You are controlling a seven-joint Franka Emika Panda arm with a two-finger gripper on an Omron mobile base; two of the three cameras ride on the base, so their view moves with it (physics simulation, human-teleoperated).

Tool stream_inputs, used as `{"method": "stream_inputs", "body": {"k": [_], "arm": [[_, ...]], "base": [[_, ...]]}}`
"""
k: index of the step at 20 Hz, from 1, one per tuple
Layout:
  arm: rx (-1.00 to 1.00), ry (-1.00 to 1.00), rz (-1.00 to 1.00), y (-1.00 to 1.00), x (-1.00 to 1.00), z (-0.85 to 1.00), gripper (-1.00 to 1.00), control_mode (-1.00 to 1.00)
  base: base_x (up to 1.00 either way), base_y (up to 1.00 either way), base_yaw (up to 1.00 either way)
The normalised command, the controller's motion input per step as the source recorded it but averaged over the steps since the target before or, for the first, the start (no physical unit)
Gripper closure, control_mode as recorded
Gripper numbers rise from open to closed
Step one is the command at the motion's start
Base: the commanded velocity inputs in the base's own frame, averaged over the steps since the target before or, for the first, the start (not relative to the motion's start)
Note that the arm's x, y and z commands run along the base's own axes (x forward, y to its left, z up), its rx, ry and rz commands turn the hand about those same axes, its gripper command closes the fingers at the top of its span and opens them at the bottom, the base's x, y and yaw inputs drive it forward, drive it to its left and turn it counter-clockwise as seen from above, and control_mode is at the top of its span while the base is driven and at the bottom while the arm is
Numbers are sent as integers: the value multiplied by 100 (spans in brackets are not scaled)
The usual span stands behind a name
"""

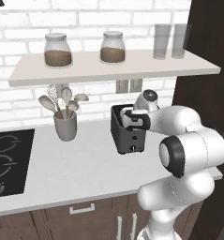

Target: Start the toaster. Once the lever pops up, take the bread to the plate on the dining counter.

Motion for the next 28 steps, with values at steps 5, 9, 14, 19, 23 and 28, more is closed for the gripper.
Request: {"method": "stream_inputs", "body": {"k": [5, 9, 14, 19, 23, 28], "arm": [[0, 0, 0, 0, 0, 0, -100, -100], [0, 0, 0, 0, 0, 0, -100, -100], [0, 0, 0, 0, 0, 0, -100, -100], [0, 0, 0, 0, 0, 0, -100, -100], [0, 0, 0, 0, 0, 0, -100, -100], [0, 0, 0, 0, 0, 0, -100, -100]], "base": [[0, 0, 0], [0, 0, 0], [0, 0, 0], [0, 0, 0], [0, 0, 0], [0, 0, 0]]}}
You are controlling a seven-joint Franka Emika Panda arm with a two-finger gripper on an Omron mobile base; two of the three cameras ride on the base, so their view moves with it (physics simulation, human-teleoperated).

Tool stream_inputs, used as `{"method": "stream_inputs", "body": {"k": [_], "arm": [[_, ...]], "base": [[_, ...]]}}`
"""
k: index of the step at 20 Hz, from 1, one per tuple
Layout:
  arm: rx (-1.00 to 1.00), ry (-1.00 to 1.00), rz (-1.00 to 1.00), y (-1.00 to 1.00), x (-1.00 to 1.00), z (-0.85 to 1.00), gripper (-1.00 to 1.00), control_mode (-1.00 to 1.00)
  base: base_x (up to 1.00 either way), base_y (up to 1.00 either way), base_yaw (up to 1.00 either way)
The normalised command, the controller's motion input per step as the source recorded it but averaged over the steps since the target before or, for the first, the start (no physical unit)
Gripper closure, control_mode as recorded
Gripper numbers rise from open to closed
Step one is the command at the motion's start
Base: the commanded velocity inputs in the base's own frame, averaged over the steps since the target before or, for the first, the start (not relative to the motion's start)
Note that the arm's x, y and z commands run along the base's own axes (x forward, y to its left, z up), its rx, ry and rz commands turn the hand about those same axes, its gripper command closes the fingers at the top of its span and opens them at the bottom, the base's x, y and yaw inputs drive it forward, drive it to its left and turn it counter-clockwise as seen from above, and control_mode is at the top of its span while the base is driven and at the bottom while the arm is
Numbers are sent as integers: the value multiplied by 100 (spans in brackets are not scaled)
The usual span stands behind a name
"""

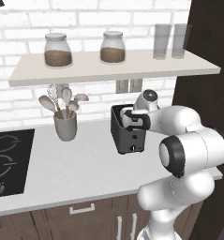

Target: Start the toaster. Once the lever pops up, take the bread to the plate on the dining counter.

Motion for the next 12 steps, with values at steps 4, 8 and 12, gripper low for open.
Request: {"method": "stream_inputs", "body": {"k": [4, 8, 12], "arm": [[0, 0, 0, 0, 0, 0, -100, -100], [0, 0, 0, 0, 0, 0, -100, -100], [0, 0, 0, 0, 0, 0, -100, -100]], "base": [[0, 0, 0], [0, 0, 0], [0, 0, 0]]}}
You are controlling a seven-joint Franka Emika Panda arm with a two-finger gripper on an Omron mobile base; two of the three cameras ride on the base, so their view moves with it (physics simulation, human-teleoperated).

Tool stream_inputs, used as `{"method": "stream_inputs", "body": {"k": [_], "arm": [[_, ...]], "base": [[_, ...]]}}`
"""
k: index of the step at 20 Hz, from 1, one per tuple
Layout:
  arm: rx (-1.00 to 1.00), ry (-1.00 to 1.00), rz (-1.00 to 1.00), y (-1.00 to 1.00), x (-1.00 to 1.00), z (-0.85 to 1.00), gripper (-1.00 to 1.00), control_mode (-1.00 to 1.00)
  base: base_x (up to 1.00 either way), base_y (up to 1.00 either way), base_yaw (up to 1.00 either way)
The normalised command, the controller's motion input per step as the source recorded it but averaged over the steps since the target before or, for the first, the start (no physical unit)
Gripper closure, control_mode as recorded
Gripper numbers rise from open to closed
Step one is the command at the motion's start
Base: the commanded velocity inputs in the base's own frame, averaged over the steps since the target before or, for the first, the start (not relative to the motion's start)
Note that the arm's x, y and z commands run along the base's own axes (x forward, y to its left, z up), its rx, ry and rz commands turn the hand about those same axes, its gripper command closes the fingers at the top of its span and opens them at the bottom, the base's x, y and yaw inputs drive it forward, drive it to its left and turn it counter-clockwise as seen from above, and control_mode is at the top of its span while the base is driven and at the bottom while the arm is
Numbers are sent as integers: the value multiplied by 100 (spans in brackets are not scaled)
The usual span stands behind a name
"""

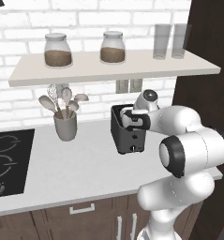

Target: Start the toaster. Once the lever pops up, take the bread to the plate on the dining counter.

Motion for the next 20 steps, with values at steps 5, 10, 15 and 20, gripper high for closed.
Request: {"method": "stream_inputs", "body": {"k": [5, 10, 15, 20], "arm": [[0, 0, 0, 0, 0, 0, -100, -100], [0, 0, 0, 0, 0, 0, -100, -100], [0, 0, 0, 0, 0, 0, -100, -100], [0, 0, 0, 0, 0, 0, -100, -100]], "base": [[0, 0, 0], [0, 0, 0], [0, 0, 0], [0, 0, 0]]}}
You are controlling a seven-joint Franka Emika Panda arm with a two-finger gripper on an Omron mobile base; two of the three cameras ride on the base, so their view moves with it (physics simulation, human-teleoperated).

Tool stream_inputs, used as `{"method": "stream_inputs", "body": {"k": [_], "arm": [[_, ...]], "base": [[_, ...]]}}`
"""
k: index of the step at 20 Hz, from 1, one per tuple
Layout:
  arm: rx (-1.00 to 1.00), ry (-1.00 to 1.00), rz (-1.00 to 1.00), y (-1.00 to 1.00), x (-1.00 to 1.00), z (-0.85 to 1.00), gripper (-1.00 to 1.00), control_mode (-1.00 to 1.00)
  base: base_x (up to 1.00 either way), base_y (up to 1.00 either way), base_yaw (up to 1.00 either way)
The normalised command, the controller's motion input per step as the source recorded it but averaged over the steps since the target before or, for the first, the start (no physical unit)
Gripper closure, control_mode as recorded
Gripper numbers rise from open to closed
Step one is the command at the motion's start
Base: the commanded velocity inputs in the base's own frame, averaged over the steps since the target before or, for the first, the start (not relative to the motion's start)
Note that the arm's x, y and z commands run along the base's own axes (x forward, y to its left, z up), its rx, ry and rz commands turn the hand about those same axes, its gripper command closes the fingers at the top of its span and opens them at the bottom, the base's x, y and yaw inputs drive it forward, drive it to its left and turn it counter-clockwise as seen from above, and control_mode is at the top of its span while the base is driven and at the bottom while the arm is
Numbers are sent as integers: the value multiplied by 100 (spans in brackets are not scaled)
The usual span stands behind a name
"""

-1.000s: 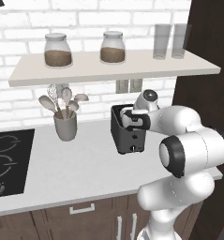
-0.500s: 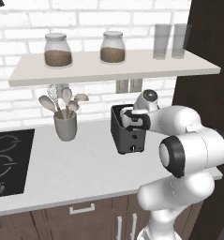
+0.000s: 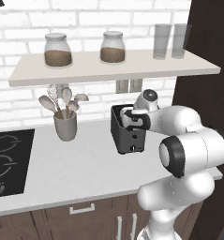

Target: Start the toaster. Once the lever pops up, take the bread to the plate on the dining counter.

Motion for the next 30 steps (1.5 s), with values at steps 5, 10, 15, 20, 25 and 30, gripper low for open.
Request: {"method": "stream_inputs", "body": {"k": [5, 10, 15, 20, 25, 30], "arm": [[0, 0, 0, 0, 0, 0, -100, -100], [0, 0, 0, 0, 0, 0, -100, -100], [0, 0, 0, 0, 0, 0, -100, -100], [0, 0, 0, 0, 0, 0, -100, -100], [0, 0, 0, 0, 0, 0, -100, -100], [0, 0, 0, 0, 0, 0, -100, -100]], "base": [[0, 0, 0], [0, 0, 0], [0, 0, 0], [0, 0, 0], [0, 0, 0], [0, 0, 0]]}}
